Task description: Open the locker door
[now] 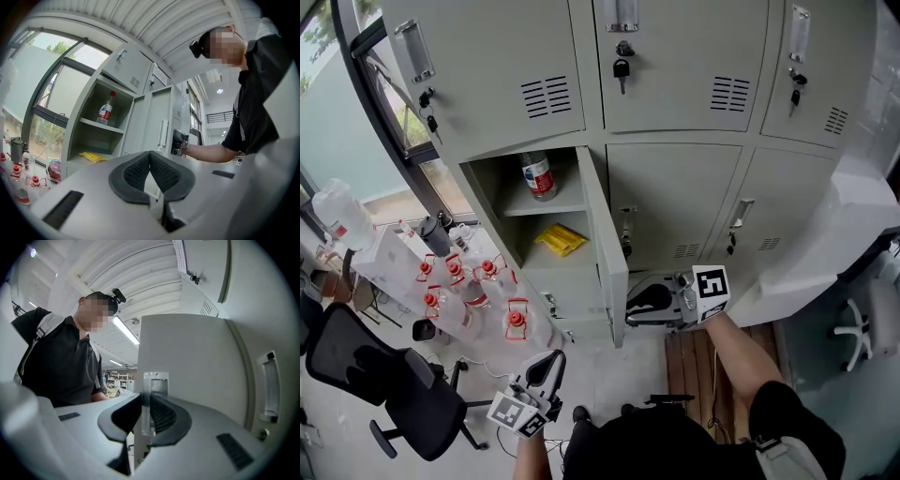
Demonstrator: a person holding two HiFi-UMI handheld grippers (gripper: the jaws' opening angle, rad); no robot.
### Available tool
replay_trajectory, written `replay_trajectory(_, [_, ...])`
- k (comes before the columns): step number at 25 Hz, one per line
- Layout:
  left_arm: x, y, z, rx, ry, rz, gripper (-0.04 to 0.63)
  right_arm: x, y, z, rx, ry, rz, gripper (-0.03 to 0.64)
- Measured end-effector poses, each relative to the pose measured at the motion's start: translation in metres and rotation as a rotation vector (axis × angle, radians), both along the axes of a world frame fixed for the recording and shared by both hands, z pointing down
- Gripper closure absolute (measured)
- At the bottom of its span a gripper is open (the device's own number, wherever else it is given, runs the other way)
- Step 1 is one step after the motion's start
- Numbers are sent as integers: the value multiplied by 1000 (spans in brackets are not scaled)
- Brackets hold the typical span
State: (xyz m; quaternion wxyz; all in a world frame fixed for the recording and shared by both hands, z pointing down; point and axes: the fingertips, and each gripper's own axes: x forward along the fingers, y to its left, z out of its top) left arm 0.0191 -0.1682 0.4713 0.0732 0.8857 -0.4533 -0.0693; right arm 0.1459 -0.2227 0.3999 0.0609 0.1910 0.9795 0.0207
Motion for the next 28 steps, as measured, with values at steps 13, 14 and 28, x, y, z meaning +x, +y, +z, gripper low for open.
replay_trajectory(13, [5, -3, 1, -3, -7, -11, 580, 20, -8, 0, -13, 0, -49, 560])
replay_trajectory(14, [6, -4, 1, -2, -7, -11, 580, 22, -9, 1, -13, 0, -49, 560])
replay_trajectory(28, [13, -8, 0, -2, -9, 15, 580, 38, -17, 1, -6, -19, 40, 551])
